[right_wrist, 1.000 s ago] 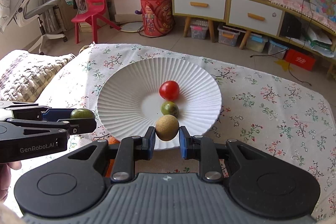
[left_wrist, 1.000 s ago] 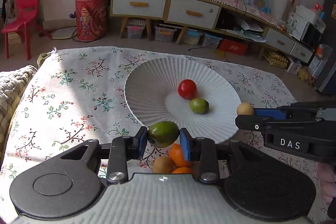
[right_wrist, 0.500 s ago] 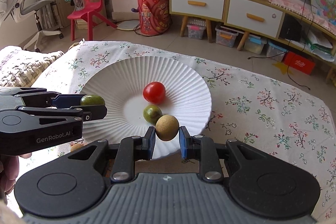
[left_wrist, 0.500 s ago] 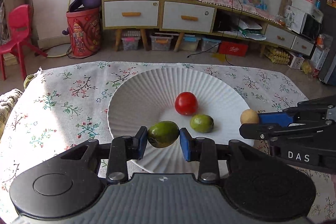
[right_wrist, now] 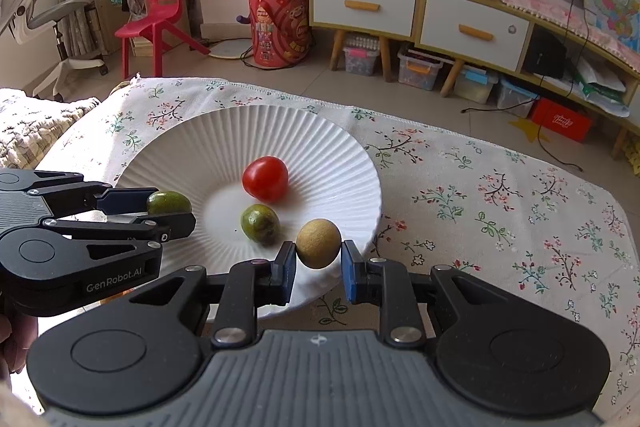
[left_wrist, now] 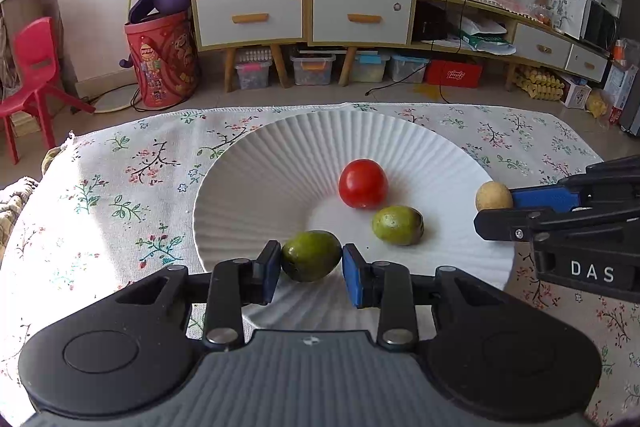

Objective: Organize fruits
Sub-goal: 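Open the left tool over the plate while the right tool releases the tan fruit there, then withdraw both open tools from the plate toward the remaining oranges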

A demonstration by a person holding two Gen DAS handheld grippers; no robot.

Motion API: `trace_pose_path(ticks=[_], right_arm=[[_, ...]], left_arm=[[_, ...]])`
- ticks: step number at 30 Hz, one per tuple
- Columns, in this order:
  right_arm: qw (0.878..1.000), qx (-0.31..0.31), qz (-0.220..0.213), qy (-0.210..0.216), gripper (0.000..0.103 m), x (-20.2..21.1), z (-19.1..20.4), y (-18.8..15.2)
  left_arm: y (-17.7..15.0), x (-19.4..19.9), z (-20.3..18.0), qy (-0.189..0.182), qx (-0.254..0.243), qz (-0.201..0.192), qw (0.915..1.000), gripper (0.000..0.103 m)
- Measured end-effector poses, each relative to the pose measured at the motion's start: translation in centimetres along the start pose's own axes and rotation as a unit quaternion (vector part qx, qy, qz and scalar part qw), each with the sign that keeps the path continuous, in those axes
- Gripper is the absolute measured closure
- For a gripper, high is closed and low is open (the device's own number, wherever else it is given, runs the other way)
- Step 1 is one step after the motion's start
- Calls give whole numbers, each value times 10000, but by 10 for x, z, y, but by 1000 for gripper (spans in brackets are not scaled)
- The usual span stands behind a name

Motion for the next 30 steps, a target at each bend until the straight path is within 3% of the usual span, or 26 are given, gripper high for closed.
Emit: trace_pose_path(ticks=[9,13,22,30], right_arm=[[10000,-21,4,-21,78,3,-2,-1],[10000,-68,-23,20,66,8,-4,-2],[9999,16,-87,58,56,23,-1,-6],[9998,27,-96,157,51,34,2,-13]], left_arm=[[1,4,-1,14,-1,-47,10000,82],[0,11,-1,29,-11,-120,9999,68],[-6,31,1,-12,-60,-200,9998,48],[-18,46,10,-112,12,-152,9998,40]])
Point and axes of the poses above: each gripper's, at about its wrist camera, not at the fingertips, and x roughly against the way its jaws point, z to its left, y to its top, the point moved 5 cm from there along -x, roughly the way its jaws point, and after that the axes turned 10 degrees about z, right-handed, at the moved point
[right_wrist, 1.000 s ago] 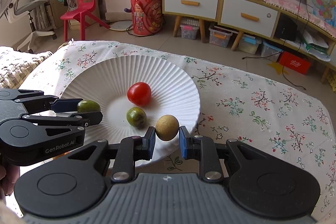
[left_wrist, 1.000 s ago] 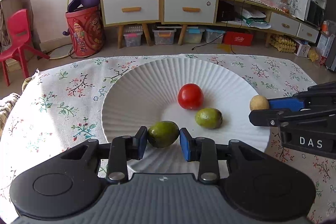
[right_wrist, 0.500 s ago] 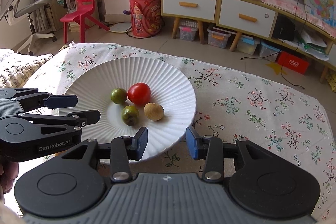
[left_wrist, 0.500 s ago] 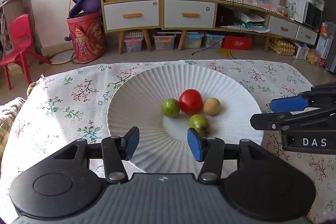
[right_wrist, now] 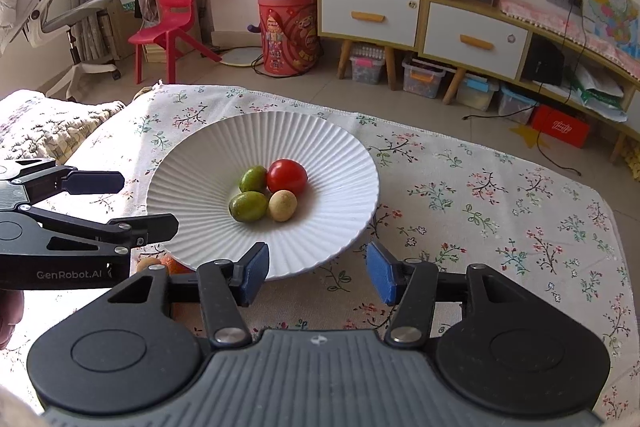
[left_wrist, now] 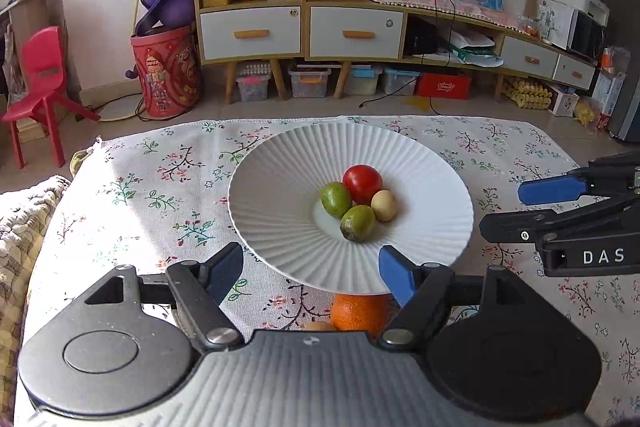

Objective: Organize fruits
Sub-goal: 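Withdraw both open tools from the plate toward the remaining oranges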

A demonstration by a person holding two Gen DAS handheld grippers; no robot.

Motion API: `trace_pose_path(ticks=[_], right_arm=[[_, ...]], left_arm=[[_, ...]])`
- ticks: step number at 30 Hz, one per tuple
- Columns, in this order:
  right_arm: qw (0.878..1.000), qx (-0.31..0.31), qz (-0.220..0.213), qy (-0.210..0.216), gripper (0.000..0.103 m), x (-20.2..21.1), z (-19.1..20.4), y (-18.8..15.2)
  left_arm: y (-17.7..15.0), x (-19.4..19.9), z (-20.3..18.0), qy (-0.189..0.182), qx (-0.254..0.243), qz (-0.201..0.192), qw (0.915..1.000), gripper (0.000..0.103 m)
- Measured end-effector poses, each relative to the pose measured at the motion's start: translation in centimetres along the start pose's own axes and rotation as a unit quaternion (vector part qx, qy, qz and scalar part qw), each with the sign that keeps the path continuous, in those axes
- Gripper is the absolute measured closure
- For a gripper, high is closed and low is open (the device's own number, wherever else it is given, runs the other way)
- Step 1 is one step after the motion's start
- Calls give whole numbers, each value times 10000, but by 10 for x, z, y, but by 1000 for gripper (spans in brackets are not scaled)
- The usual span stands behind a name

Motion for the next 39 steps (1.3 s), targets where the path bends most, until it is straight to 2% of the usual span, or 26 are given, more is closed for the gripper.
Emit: trace_pose_path(ticks=[4,7,13,21,39], right_arm=[[10000,3,-19,93,48,4,2,-3],[9999,18,-16,122,46,6,3,-6],[9999,75,-6,122,42,10,5,-13],[9997,182,18,173,33,15,8,-26],[9976,445,395,344,28,10,27,-59]], left_arm=[[-4,5,1,-78,31,70,9999,38],[-8,9,-1,-103,-9,44,9999,32],[-18,12,0,-75,-75,119,9999,26],[-33,15,5,-49,-148,218,9996,23],[-72,22,14,-17,-385,409,9984,21]])
Point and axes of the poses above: each gripper's, at about its wrist camera, not at the fingertips, and x roughly against the way its jaws point, z to its left, y to its top, the point moved 5 cm from there along -x, roughly the way its jaws point, and after that the axes turned 10 degrees about z, right-handed, at the moved point
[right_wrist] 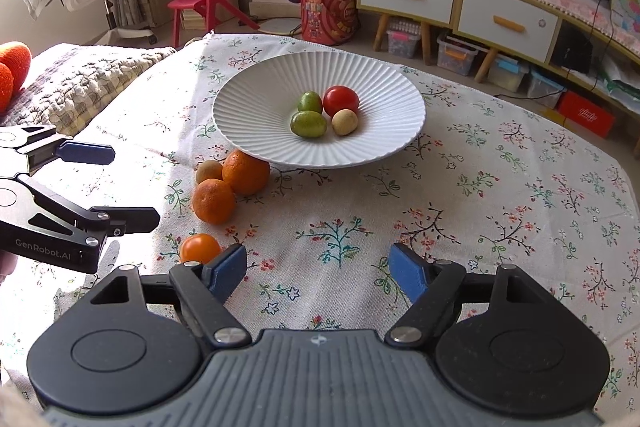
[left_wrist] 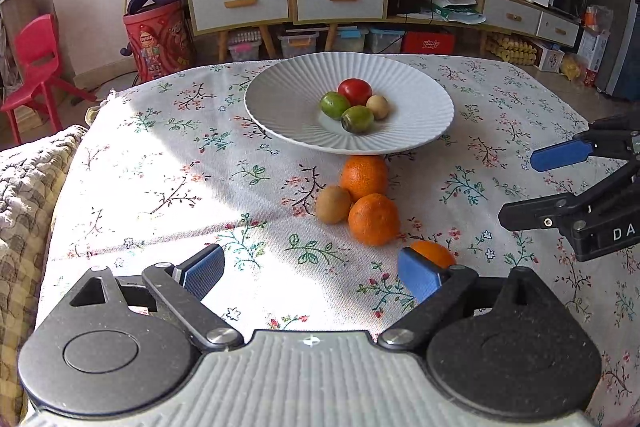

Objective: Organize fruits
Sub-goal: 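Withdraw both open tools from the plate toward the remaining oranges, then grasp a small orange tangerine with the right tool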

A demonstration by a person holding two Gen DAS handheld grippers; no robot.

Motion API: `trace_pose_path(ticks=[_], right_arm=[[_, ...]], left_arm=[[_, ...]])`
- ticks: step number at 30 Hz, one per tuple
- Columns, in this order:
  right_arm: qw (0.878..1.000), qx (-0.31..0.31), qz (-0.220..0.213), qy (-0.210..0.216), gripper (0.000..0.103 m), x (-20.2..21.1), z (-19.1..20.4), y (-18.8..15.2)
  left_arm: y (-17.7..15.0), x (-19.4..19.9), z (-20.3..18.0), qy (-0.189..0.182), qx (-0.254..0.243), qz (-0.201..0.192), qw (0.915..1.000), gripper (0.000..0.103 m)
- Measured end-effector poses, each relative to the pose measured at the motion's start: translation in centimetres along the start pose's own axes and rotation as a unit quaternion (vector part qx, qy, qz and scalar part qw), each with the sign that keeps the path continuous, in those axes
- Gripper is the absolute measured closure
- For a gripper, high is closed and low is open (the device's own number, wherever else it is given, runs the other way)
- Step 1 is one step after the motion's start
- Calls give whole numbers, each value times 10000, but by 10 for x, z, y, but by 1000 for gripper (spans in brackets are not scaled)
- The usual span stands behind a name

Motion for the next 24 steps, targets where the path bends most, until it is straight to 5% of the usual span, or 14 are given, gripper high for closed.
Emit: trace_pose_path(ticks=[8,24], right_arm=[[9993,217,271,147,31,-12,18,-8],[9950,631,526,566,62,-27,61,-7]], left_arm=[[-12,-4,10,76,12,187,9998,21],[-18,-7,24,133,141,308,9993,21]])
Point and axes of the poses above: each gripper's, at about its wrist camera, not at the fingertips, and x roughly against the way its jaws point, z to its left, y to its top, the point moved 5 cm from there along -x, roughly the way its jaws point, and after that the axes turned 10 degrees about z, right-handed, at the moved point
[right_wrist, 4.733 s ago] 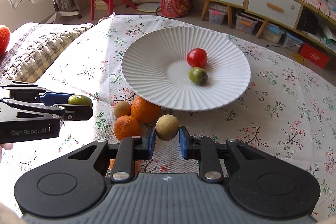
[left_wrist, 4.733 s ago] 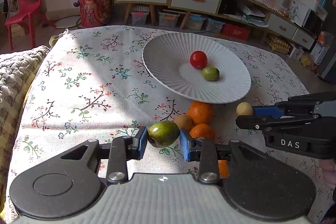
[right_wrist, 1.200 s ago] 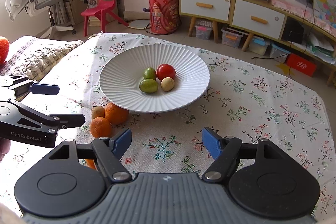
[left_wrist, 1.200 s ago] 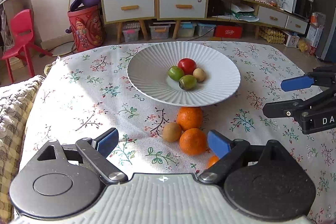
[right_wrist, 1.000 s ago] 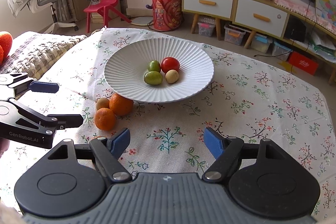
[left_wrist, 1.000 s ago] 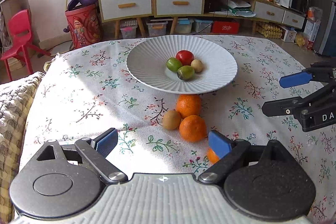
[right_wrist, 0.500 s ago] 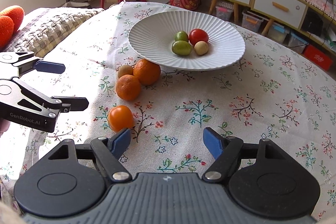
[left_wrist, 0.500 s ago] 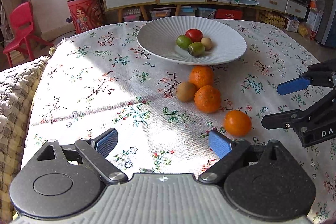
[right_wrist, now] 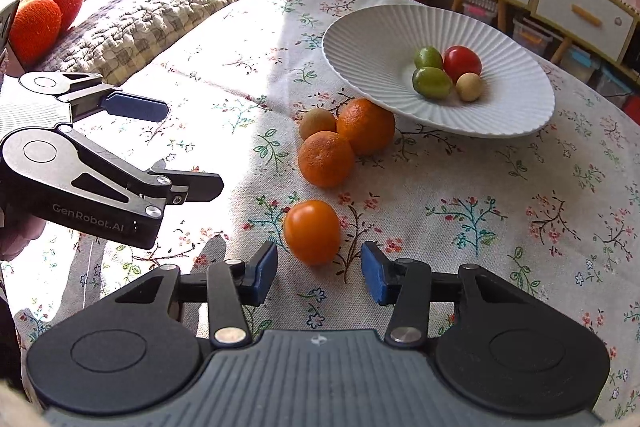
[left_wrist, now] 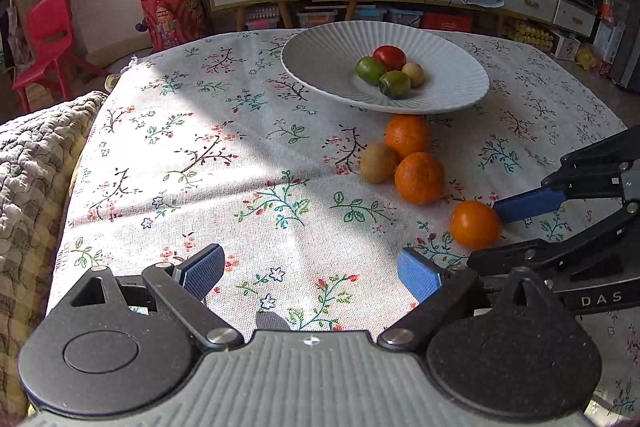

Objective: Organize fruits
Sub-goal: 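Grasp a small orange tangerine with the right tool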

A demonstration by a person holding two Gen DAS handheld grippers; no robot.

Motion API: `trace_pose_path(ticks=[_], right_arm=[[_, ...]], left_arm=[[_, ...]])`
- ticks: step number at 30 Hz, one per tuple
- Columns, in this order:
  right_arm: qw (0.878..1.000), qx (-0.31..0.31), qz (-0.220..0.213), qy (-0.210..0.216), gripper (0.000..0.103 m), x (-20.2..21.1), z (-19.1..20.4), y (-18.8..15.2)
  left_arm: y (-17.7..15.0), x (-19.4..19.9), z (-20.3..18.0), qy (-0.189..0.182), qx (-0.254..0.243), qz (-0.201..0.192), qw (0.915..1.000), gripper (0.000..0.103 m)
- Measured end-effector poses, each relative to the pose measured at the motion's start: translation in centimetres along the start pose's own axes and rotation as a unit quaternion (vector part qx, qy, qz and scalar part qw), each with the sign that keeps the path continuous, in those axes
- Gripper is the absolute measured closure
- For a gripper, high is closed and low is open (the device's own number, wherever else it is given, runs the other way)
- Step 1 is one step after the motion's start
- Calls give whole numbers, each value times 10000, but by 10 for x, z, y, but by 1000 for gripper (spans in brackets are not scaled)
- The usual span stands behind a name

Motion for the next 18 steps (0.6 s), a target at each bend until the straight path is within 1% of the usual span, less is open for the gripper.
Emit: trace_pose_path(ticks=[3,5,6,7,10,15,17,18], right_arm=[[10000,-5,-44,-36,70,-2,-1,1],[9999,-55,-87,-15,72,-2,-4,2],[9999,-86,-100,10,76,-2,-5,2],[9998,-135,-108,35,77,-3,-7,2],[9995,-276,-121,124,79,-3,-13,4],[9992,-356,-185,-83,80,5,-24,3],[9988,-447,-188,-115,81,7,-31,2],[9986,-484,-196,-121,81,9,-34,2]], left_arm=[[0,-1,-1,6,-6,13,10000,21],[1,-2,-3,1,-9,26,10000,21],[1,-3,-4,-1,-8,33,10000,21],[2,-4,-5,2,2,38,10000,21],[5,-6,-8,-29,48,55,10000,21],[9,-10,-16,-138,139,83,9998,21],[11,-11,-20,-215,161,99,9996,26],[13,-13,-23,-262,184,110,9994,30]])
Point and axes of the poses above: each gripper's, at about its wrist camera, not at the fingertips, and x roughly against the way its jaws point, z to its left, y to its top, the point moved 5 cm from there along -x, roughly the way its jaws point, and after that the axes turned 10 degrees about z, right-handed, at the moved point
